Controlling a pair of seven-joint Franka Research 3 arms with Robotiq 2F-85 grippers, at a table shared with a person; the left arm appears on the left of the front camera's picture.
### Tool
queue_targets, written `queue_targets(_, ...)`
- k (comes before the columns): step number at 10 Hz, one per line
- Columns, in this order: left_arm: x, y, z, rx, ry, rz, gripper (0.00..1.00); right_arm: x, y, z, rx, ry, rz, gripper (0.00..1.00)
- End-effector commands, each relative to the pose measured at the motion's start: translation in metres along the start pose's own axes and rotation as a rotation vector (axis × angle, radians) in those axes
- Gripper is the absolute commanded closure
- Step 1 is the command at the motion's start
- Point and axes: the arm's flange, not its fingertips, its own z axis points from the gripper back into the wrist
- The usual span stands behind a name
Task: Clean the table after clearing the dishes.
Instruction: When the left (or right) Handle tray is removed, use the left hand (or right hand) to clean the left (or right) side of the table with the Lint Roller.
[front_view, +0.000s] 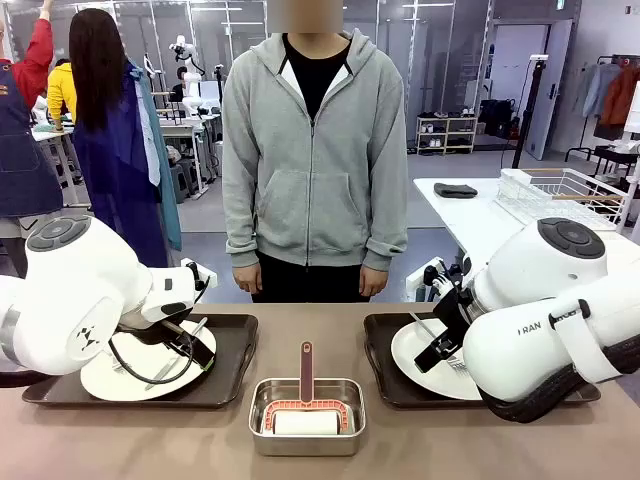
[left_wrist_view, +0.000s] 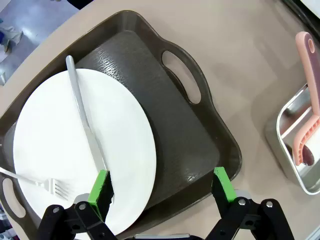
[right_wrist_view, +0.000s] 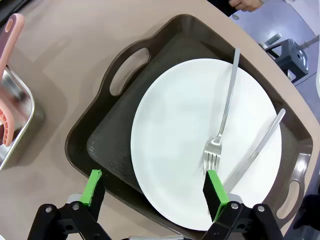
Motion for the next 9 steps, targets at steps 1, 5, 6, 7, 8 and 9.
queue_targets(1,0.0001,-0.0002,0.0000,0.000,0.000,0.000,0.00,0.0000,0.0000,0.0000,0.000,0.000,0.000,0.00)
queue_targets(5,0.0001,-0.0002,0.0000,0.000,0.000,0.000,0.00,0.0000,0.0000,0.0000,0.000,0.000,0.000,0.00)
queue_targets(6,0.0001,-0.0002,0.0000,0.000,0.000,0.000,0.00,0.0000,0.0000,0.0000,0.000,0.000,0.000,0.00)
queue_targets(7,0.0001,-0.0002,0.0000,0.000,0.000,0.000,0.00,0.0000,0.0000,0.0000,0.000,0.000,0.000,0.00)
queue_targets(8,0.0001,-0.0002,0.0000,0.000,0.000,0.000,0.00,0.0000,0.0000,0.0000,0.000,0.000,0.000,0.00)
queue_targets(9,0.0001,-0.0002,0.0000,0.000,0.000,0.000,0.00,0.0000,0.0000,0.0000,0.000,0.000,0.000,0.00)
